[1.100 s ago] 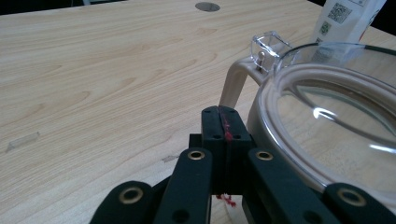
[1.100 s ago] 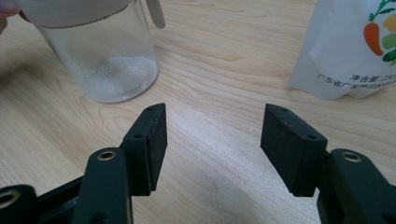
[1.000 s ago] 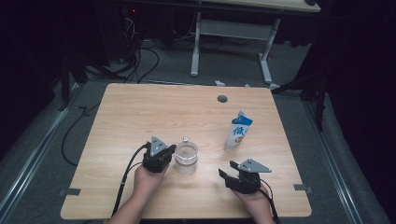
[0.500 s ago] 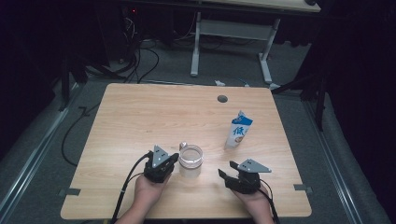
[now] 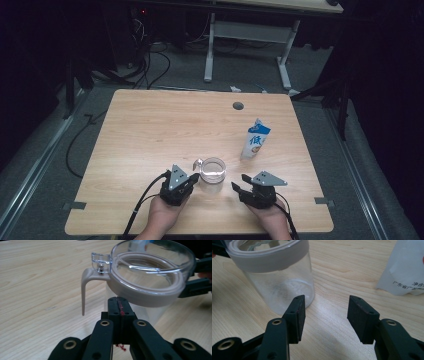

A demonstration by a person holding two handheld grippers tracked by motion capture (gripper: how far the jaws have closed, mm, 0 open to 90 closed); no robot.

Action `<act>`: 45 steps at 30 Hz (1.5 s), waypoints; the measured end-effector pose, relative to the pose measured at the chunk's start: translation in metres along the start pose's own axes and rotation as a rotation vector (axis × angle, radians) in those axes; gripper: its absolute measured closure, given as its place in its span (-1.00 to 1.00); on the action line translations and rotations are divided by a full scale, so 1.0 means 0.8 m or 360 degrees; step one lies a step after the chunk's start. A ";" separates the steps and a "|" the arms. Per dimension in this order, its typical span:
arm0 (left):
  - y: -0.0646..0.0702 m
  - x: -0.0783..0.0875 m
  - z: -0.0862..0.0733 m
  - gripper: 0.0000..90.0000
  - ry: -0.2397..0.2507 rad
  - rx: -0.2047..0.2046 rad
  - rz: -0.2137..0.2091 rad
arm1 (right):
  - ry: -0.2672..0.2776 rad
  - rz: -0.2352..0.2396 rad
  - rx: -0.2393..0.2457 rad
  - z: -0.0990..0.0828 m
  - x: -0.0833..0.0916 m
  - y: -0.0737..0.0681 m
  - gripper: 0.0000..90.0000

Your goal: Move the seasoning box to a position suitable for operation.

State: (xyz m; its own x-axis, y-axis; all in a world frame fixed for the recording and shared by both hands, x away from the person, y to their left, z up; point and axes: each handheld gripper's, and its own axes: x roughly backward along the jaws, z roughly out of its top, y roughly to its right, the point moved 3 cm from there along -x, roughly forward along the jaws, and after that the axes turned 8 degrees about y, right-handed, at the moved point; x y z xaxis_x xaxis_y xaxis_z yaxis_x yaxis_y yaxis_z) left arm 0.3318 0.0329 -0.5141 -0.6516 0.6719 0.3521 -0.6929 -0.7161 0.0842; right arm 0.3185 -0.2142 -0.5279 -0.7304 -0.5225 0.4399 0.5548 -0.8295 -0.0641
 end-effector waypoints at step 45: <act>-0.072 0.057 -0.033 0.03 -0.0047 0.0123 0.0273 | 0.0047 -0.0010 0.0145 0.025 -0.064 -0.033 0.94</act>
State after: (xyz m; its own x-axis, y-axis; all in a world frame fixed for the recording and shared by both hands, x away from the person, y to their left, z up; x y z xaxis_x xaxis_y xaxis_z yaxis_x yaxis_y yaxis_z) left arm 0.3335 0.1097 -0.5276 -0.7481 0.5337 0.3944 -0.5459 -0.8328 0.0916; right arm 0.3492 -0.1619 -0.5308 -0.7448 -0.5240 0.4131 0.5830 -0.8122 0.0210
